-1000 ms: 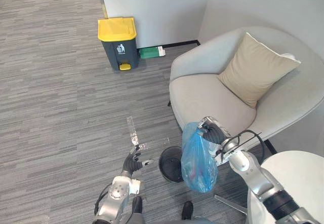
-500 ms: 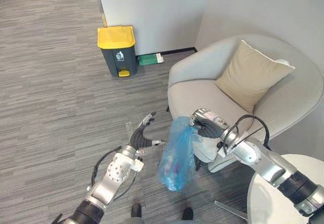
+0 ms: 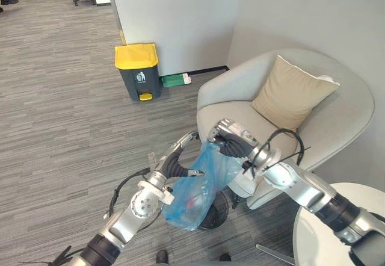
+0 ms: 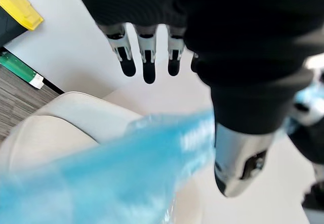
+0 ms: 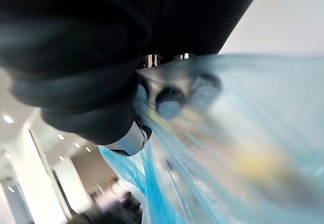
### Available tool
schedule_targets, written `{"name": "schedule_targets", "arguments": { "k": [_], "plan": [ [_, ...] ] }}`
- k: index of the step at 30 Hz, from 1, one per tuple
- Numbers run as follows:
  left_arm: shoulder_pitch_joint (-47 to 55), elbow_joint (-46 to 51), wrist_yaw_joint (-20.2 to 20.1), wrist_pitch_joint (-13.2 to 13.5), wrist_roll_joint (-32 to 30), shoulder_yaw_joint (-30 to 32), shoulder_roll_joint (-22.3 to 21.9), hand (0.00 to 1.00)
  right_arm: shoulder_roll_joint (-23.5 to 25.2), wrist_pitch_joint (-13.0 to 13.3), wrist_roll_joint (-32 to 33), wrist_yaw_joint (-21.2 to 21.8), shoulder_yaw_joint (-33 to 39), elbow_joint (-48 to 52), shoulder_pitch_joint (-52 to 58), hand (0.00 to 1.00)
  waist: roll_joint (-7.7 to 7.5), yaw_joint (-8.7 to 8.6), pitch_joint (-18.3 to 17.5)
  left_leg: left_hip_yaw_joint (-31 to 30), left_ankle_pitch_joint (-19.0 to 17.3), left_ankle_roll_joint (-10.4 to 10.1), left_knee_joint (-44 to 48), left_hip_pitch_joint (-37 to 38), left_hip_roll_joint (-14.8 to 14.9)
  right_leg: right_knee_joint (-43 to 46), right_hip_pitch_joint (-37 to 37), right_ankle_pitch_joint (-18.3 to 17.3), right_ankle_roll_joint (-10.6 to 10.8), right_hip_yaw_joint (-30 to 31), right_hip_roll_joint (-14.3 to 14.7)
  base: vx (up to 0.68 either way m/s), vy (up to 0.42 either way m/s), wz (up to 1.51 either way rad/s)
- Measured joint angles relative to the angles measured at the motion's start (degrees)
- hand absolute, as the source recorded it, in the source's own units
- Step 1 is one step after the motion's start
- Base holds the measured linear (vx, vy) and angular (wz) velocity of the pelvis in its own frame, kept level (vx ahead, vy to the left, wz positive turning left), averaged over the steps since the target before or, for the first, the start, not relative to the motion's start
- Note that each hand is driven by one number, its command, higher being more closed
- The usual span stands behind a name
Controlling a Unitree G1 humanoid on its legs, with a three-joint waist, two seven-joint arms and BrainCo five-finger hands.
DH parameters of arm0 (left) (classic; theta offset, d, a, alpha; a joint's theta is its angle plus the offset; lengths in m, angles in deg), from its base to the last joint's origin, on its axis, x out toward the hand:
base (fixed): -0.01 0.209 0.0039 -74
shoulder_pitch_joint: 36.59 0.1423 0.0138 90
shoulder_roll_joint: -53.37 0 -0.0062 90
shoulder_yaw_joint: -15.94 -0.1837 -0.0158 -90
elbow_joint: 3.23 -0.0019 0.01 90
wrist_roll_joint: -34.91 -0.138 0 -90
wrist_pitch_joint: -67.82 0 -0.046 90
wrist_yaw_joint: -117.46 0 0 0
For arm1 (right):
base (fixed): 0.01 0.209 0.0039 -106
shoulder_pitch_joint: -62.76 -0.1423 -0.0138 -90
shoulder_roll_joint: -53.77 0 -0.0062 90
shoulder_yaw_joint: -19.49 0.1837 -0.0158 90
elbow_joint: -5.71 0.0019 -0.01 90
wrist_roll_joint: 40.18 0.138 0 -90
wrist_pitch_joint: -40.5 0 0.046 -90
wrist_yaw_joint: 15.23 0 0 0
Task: Gather rubbish on tea table into small bin, then transfer packed bag to large trash can.
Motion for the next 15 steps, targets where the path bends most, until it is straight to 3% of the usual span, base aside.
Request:
{"name": "schedule_targets", "arguments": {
  "k": [3,15],
  "plan": [
    [0.0,0.0,0.03,-0.13,0.13,-0.49,-2.6,0.0,2.99,-0.53,1.99,0.04,-0.75,-0.01,-1.9,1.0,-0.11,0.15,-0.46,-0.15,0.09,0.02,-0.02,0.01,0.02,0.02,0.07,-0.02,-0.02,-0.11,0.01,0.0,0.0,0.0],
    [0.04,-0.23,1.92,-1.02,-1.55,-1.13,-4.98,0.0,7.52,-1.94,6.98,1.91,-2.64,-0.03,-4.39,1.0,-0.53,0.97,-1.17,-0.2,0.8,-0.2,-0.38,-0.01,0.54,1.04,-0.53,-0.38,-0.48,0.15,0.41,-0.03,-0.008,-0.01]
  ]
}}
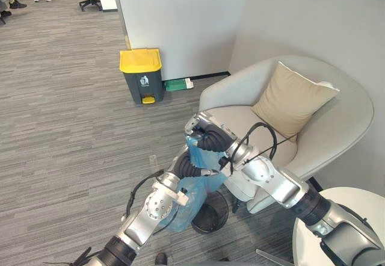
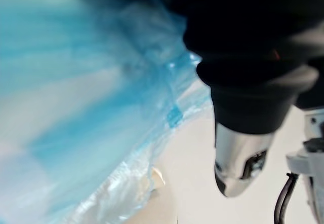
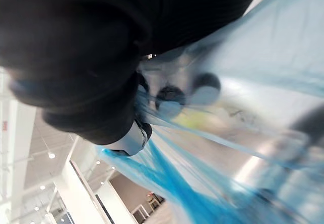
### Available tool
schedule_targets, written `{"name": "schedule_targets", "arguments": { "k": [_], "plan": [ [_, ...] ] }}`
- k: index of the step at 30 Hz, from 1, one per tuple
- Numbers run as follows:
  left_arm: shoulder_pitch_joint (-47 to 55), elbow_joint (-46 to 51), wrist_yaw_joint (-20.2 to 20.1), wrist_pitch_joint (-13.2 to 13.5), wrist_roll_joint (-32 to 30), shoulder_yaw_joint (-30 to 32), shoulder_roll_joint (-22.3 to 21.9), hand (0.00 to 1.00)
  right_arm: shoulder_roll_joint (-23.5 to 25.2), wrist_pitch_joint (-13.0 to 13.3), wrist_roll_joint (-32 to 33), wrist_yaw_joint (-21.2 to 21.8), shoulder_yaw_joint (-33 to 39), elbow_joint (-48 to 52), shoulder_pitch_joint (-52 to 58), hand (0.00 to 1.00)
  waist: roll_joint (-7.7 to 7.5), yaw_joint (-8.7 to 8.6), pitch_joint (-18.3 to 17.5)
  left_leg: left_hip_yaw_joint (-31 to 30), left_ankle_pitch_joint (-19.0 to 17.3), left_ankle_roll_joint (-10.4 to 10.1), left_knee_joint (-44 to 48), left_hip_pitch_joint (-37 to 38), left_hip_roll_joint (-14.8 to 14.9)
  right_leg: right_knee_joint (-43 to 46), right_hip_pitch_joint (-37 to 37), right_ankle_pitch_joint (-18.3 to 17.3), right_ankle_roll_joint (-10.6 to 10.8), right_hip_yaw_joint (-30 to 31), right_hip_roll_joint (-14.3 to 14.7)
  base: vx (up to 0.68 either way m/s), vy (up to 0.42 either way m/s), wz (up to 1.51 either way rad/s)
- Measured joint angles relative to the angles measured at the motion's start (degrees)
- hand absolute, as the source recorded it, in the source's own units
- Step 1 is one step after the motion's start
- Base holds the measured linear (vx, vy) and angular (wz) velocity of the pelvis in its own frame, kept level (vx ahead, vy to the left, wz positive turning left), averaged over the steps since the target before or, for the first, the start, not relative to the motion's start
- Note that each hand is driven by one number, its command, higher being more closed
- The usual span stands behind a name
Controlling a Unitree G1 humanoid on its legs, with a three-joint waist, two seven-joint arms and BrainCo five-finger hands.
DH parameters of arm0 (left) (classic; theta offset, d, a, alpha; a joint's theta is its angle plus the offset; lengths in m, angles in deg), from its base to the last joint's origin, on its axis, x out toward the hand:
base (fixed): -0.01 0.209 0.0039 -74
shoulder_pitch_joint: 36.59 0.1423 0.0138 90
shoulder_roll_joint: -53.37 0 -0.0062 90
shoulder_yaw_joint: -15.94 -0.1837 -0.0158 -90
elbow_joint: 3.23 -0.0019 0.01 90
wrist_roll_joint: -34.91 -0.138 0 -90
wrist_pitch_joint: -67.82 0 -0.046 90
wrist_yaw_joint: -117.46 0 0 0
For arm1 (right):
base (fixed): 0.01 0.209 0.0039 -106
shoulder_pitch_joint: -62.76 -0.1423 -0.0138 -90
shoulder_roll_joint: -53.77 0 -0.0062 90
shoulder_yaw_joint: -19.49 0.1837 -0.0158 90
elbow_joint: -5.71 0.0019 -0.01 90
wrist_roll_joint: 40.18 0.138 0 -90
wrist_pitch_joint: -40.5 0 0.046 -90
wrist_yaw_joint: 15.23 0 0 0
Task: Gather rubbish on tea table into small bin, then transfer packed bag to large trash can.
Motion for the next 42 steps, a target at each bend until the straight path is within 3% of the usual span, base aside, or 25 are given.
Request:
{"name": "schedule_targets", "arguments": {
  "k": [7,14,26,27,32,38,42],
  "plan": [
    [3.01,-2.22,1.42,-0.44,-2.54,3.76,-1.66,0.0,3.2,-0.07,2.33,1.65,0.04,0.05,-0.13,1.0,-1.31,0.1,-0.73,0.69,0.09,-0.13,0.01,-0.48,0.43,-0.05,-0.85,0.33,-0.2,0.8,0.44,-0.01,-0.009,-0.06],
    [11.53,-5.7,1.45,-1.3,-5.35,7.0,-2.77,0.0,4.55,-0.08,2.25,1.68,0.11,3.85,-0.14,1.0,-1.58,0.55,-0.64,0.65,0.06,-0.14,0.0,-0.62,0.53,-0.06,-0.93,0.02,0.23,0.77,0.51,0.0,0.0,0.0],
    [13.64,-9.12,1.32,-1.55,-4.89,9.65,-6.5,0.0,7.42,-0.75,2.31,2.2,0.15,3.77,-0.1,1.0,-1.94,0.96,-0.47,0.42,0.05,-0.14,0.0,-0.91,0.62,-0.06,-1.03,-0.23,0.54,0.59,0.59,0.0,0.0,0.0],
    [13.64,-9.26,1.3,-1.55,-4.57,9.64,-6.58,1.0,8.09,-0.77,2.37,2.64,0.15,3.77,-0.08,1.0,-2.04,0.96,-0.41,0.42,0.05,-0.14,0.0,-0.91,0.65,-0.06,-1.04,-0.24,0.54,0.59,0.63,0.0,0.0,0.0],
    [12.84,-12.3,1.46,-1.67,-3.73,9.48,-8.26,1.0,10.96,-0.84,4.0,3.0,0.18,3.78,0.92,1.0,-2.5,0.94,-0.14,0.41,0.05,-0.14,0.0,-0.79,0.66,-0.01,-0.96,-0.25,0.53,0.58,0.63,0.0,0.0,0.0],
    [1.97,-17.04,2.78,-6.65,-3.53,5.27,-11.57,1.0,16.21,-1.86,5.07,3.24,-0.22,3.8,2.13,1.0,-2.79,0.22,0.02,0.76,0.06,-0.15,0.0,-0.29,0.66,0.1,-0.79,-0.16,0.43,0.9,0.63,0.0,0.0,-0.03],
    [-0.04,-17.04,3.49,-6.76,-1.8,4.96,-11.9,1.0,17.35,-1.86,7.27,3.18,0.12,3.8,2.13,1.0,-2.79,-0.61,0.02,1.33,0.06,-0.15,0.01,0.0,0.67,0.1,-0.86,0.27,-0.15,1.45,0.69,0.0,0.0,-0.07]
  ]
}}
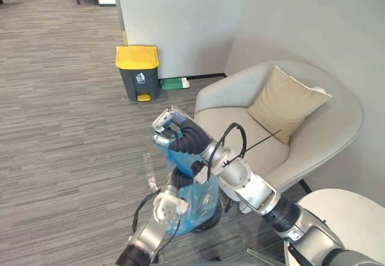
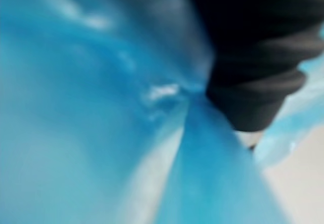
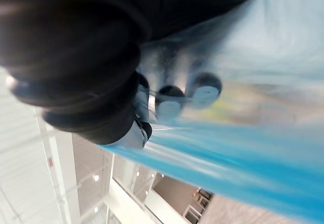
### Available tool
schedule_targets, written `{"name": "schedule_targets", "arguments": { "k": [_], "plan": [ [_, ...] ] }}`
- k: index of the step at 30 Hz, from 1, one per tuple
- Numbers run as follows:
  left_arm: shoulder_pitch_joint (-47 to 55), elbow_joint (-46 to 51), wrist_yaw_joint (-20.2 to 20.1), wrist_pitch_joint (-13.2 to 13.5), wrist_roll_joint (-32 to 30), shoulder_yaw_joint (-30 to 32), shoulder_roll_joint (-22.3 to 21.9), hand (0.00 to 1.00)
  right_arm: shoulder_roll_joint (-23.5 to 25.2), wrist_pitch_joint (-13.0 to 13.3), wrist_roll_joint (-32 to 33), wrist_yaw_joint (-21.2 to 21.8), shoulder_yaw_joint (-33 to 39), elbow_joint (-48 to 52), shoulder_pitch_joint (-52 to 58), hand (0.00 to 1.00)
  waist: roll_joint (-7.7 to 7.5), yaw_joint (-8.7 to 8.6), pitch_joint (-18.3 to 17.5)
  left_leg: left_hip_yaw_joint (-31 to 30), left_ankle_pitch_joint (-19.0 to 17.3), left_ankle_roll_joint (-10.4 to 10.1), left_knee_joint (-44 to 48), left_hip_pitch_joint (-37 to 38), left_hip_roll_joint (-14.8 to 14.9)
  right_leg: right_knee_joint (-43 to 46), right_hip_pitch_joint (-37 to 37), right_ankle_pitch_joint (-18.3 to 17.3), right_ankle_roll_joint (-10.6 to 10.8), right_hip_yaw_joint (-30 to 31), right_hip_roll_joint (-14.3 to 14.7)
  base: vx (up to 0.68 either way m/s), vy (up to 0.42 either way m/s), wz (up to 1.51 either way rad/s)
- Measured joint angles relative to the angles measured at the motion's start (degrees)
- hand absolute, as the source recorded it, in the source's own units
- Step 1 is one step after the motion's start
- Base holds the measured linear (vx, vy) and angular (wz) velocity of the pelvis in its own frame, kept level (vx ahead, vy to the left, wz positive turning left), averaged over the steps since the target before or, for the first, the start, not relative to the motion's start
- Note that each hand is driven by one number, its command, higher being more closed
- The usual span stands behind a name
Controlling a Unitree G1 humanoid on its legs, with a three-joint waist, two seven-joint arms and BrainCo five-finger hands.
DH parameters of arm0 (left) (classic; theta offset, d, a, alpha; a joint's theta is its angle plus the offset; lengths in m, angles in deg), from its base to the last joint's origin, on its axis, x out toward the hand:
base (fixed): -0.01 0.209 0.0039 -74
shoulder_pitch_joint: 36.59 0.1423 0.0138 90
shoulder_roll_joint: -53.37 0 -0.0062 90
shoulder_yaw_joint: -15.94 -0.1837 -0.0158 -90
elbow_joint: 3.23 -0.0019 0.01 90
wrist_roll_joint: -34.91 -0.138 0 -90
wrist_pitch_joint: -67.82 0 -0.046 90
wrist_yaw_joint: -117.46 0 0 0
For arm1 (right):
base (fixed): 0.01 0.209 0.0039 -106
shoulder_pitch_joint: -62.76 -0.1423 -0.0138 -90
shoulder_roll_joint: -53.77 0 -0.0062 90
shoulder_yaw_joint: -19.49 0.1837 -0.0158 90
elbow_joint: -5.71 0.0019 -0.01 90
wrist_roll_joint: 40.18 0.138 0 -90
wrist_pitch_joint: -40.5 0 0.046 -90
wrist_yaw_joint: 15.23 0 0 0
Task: Gather rubbish on tea table into small bin, then transfer packed bag to large trash can.
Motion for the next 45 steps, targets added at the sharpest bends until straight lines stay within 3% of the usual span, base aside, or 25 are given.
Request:
{"name": "schedule_targets", "arguments": {
  "k": [11,12,24,28,29,34,39,42,45],
  "plan": [
    [0.04,0.77,1.81,-0.04,4.5,1.86,-0.42,1.0,0.16,0.07,1.28,1.05,0.26,-0.21,1.67,1.0,0.02,-0.17,0.0,0.57,0.0,0.0,-0.01,0.56,0.04,0.2,0.17,-0.18,0.27,0.5,0.01,-0.01,-0.001,-0.02],
    [0.06,1.49,1.87,-0.05,4.5,2.16,-0.37,1.0,0.08,0.07,1.18,1.23,0.26,-0.29,2.51,0.0,0.02,-0.15,0.0,0.55,0.0,0.0,-0.01,0.56,0.02,0.22,0.18,-0.22,0.33,0.47,-0.01,0.0,0.0,0.0],
    [0.07,6.13,3.24,0.02,3.72,2.47,-0.38,1.0,-2.08,0.12,-3.55,0.38,2.49,-4.71,8.23,0.0,0.22,-0.32,-0.12,0.26,0.08,-0.05,0.0,0.56,-0.05,0.33,0.25,0.04,-0.07,0.23,-0.07,0.0,0.0,0.0],
    [0.36,8.31,3.35,0.03,3.21,2.95,-0.41,1.0,-2.09,0.12,-3.62,-0.82,6.28,-4.66,9.49,0.0,0.48,-0.46,-0.27,0.25,0.12,-0.1,-0.01,0.57,-0.05,0.45,0.2,0.03,-0.08,0.24,-0.07,0.0,0.0,0.0],
    [2.93,10.45,4.47,0.1,3.2,7.06,-0.52,1.0,-2.63,1.06,-5.61,-4.9,14.95,2.16,10.39,0.0,1.44,-0.63,-0.86,0.26,0.13,-0.11,0.0,0.61,-0.02,0.48,0.21,0.02,-0.08,0.23,-0.07,0.0,0.0,0.0],
    [3.13,10.52,4.44,0.13,3.19,7.59,-0.61,1.0,-3.19,1.43,-5.71,-4.85,16.51,2.77,10.4,0.0,1.29,-0.71,-0.97,0.27,0.13,-0.11,0.0,0.62,-0.04,0.47,0.24,0.03,-0.05,0.24,-0.11,0.0,0.0,0.0],
    [6.23,11.72,4.47,0.14,3.2,10.46,-0.68,1.0,-7.16,3.6,-4.72,-5.62,25.7,10.8,15.43,0.0,1.29,-1.21,-1.11,0.55,0.12,-0.11,0.01,0.65,-0.04,0.35,0.17,0.06,-0.07,0.51,-0.08,0.0,0.0,-0.02],
    [7.11,11.73,4.45,0.14,3.15,12.02,-0.74,1.0,-6.22,3.84,-4.49,-6.01,28.24,10.87,22.01,0.0,1.52,-2.09,-1.22,0.7,0.11,-0.1,0.0,0.66,-0.01,0.08,0.19,0.09,0.04,0.62,-0.04,0.0,0.0,-0.02],
    [8.97,13.45,4.42,0.16,2.05,13.38,-0.89,1.0,-1.89,3.31,-4.54,-5.88,29.75,8.4,29.56,0.0,1.79,-2.75,-1.29,0.81,0.07,-0.11,-0.01,0.66,-0.01,-0.24,0.19,0.0,0.15,0.73,-0.02,0.0,0.0,-0.02]
  ]
}}
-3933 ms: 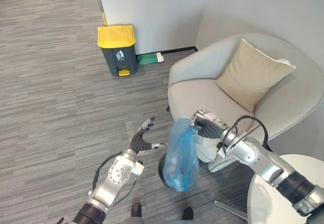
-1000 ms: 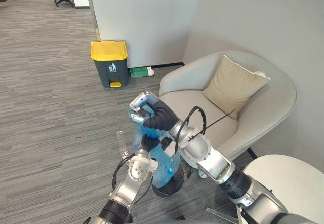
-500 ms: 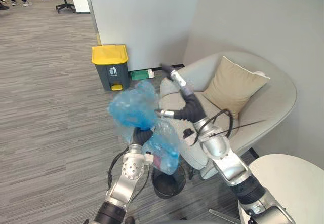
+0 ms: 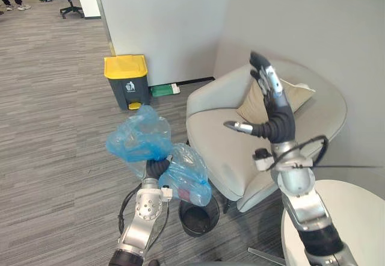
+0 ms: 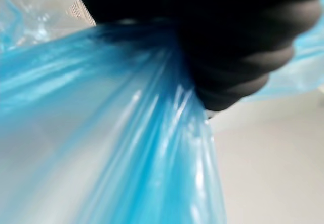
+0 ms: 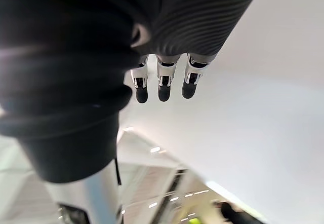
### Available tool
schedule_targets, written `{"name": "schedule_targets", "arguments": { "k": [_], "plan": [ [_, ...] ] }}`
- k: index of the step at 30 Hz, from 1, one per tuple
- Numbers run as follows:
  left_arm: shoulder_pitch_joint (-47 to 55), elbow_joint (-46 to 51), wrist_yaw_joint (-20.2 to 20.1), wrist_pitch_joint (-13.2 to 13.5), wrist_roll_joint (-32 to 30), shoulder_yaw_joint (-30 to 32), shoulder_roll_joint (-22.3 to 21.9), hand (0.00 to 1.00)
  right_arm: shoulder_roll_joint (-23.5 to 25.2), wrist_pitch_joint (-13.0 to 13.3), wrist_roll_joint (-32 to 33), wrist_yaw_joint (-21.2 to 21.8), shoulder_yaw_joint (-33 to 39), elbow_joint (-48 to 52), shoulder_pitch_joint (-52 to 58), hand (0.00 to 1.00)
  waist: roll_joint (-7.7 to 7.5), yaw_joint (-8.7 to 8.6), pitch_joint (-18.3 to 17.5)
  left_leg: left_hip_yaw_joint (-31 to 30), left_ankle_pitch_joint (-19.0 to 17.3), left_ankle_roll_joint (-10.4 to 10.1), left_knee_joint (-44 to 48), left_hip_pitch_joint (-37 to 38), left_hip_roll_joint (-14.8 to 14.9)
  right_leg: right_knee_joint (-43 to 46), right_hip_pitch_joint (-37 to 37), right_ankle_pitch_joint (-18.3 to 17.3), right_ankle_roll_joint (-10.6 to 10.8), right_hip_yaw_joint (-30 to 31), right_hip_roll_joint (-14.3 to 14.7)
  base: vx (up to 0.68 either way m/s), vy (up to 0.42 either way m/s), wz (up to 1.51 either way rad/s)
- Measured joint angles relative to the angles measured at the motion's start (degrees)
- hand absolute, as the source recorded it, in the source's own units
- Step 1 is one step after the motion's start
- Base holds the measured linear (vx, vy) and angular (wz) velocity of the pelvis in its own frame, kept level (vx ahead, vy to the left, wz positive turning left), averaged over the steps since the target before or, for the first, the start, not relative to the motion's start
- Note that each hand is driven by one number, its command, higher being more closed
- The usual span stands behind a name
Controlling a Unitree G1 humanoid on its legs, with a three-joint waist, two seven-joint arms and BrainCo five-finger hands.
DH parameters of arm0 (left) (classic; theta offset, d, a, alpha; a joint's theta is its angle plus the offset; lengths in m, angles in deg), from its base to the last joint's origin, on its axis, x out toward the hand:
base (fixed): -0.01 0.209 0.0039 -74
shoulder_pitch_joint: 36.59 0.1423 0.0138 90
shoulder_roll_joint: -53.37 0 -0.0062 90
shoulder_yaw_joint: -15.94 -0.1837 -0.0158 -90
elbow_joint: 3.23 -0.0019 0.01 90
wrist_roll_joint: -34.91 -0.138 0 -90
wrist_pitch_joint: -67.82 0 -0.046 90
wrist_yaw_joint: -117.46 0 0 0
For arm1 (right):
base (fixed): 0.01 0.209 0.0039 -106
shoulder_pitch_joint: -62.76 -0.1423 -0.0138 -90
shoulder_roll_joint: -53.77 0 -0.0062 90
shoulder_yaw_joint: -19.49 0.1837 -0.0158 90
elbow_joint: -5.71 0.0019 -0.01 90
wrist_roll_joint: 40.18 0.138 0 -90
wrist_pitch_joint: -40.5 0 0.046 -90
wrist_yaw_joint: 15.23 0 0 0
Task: Gather rubbish on tea table into small bin, then transfer packed bag to large trash can.
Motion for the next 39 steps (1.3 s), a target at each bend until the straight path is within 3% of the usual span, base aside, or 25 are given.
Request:
{"name": "schedule_targets", "arguments": {
  "k": [9,14,19,29,39],
  "plan": [
    [7.19,0.68,-0.45,0.05,0.15,2.66,-0.61,1.0,8.79,-4.92,-1.81,0.46,4.02,-20.68,10.29,0.0,1.48,-0.07,-0.03,-0.76,-0.66,-0.3,0.01,-0.25,0.03,-0.81,0.49,-0.11,-0.09,-0.76,-0.08,0.01,-0.003,0.04],
    [7.49,-5.28,-2.79,0.14,4.19,4.22,-0.6,1.0,11.05,-8.33,-2.93,0.96,7.61,-34.22,10.9,0.0,2.2,0.0,0.6,-2.37,-0.72,-0.38,0.03,-0.3,-0.12,-2.04,2.04,0.17,0.29,-2.36,-0.02,0.03,-0.01,0.16],
    [8.19,-10.58,-4.47,0.12,9.45,6.74,-0.65,1.0,11.45,-9.1,-2.18,1.16,9.7,-43.09,10.65,0.0,2.43,0.08,1.09,-3.19,-0.76,-0.42,0.34,-1.0,-0.15,-2.38,2.13,0.32,0.02,-3.37,0.03,0.04,-0.01,0.1],
    [10.13,-16.8,-6.74,0.12,18.21,10.58,-2.56,1.0,13.45,-10.06,0.08,1.05,13.31,-51.0,9.68,0.0,2.26,0.16,3.05,-4.78,-0.87,-0.35,0.32,-0.14,-0.37,-2.73,4.04,-0.82,0.56,-5.09,-0.12,0.0,-0.007,0.08],
    [10.37,-21.66,-7.78,0.02,18.19,11.27,-2.62,1.0,13.47,-10.35,1.81,0.85,14.7,-53.95,9.83,0.0,2.76,0.17,4.25,-7.7,-0.88,-0.41,0.34,-1.12,-0.59,-2.55,4.97,-1.65,0.21,-8.08,-0.17,0.01,-0.009,0.15]
  ]
}}
